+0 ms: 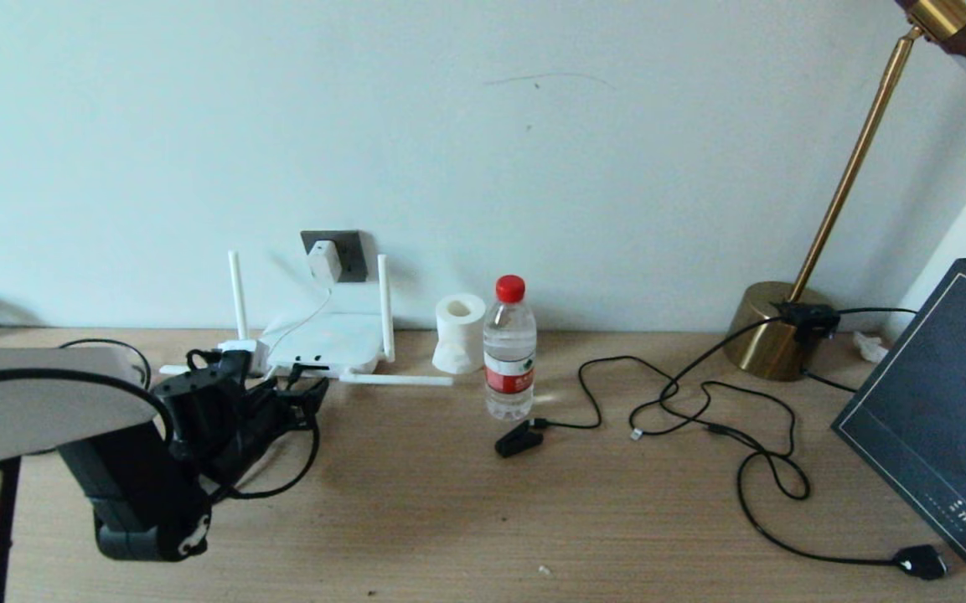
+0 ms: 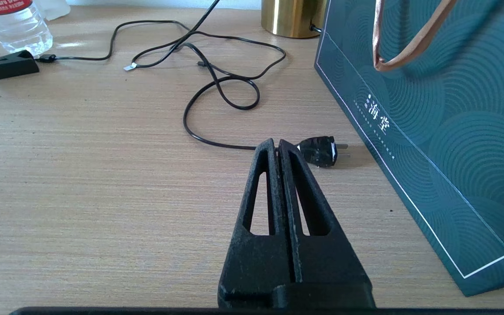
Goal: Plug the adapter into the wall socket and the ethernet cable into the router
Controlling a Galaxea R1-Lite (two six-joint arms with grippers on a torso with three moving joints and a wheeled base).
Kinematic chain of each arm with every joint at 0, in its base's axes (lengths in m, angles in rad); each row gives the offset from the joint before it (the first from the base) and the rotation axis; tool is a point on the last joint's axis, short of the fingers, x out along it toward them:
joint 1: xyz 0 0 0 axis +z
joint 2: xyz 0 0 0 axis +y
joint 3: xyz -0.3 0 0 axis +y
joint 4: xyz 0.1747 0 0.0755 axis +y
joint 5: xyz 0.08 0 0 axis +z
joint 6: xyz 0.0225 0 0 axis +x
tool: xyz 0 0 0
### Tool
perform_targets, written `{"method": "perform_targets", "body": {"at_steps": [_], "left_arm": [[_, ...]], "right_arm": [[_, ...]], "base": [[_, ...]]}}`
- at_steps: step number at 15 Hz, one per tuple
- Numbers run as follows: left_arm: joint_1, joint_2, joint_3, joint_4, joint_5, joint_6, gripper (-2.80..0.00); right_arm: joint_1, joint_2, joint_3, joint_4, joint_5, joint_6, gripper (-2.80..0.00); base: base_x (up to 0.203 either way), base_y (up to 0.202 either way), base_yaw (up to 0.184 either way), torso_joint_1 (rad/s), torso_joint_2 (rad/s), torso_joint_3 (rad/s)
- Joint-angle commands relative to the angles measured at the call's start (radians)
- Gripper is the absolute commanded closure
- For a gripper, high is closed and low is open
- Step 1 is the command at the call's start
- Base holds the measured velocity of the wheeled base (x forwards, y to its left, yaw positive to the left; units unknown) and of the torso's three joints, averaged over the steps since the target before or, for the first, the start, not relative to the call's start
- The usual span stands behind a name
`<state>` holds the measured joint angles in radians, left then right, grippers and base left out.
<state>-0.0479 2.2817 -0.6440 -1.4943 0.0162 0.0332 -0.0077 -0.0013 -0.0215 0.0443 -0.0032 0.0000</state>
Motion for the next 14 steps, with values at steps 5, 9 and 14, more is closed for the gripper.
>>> {"method": "perform_targets", "body": {"at_steps": [5,9,14], "left_arm": [[-0.007,-0.024,0.111,-0.036,0.001,0.014,-2.8],[-0.035,-0.128,0.187,-0.036,-0.005,0.009,-2.8],[-0.093,-0.389,0.276,-0.036,0.0,0.002,0.0]], "right_arm": [[0.0,0.001,0.0,0.0,0.0,0.0,0.0],[0.0,0.001,0.0,0.0,0.0,0.0,0.0],[0.0,0.001,0.0,0.0,0.0,0.0,0.0]], "base": [[0.0,0.0,0.0,0.0,0.0,0.0],[0.0,0.0,0.0,0.0,0.0,0.0],[0.0,0.0,0.0,0.0,0.0,0.0]]}}
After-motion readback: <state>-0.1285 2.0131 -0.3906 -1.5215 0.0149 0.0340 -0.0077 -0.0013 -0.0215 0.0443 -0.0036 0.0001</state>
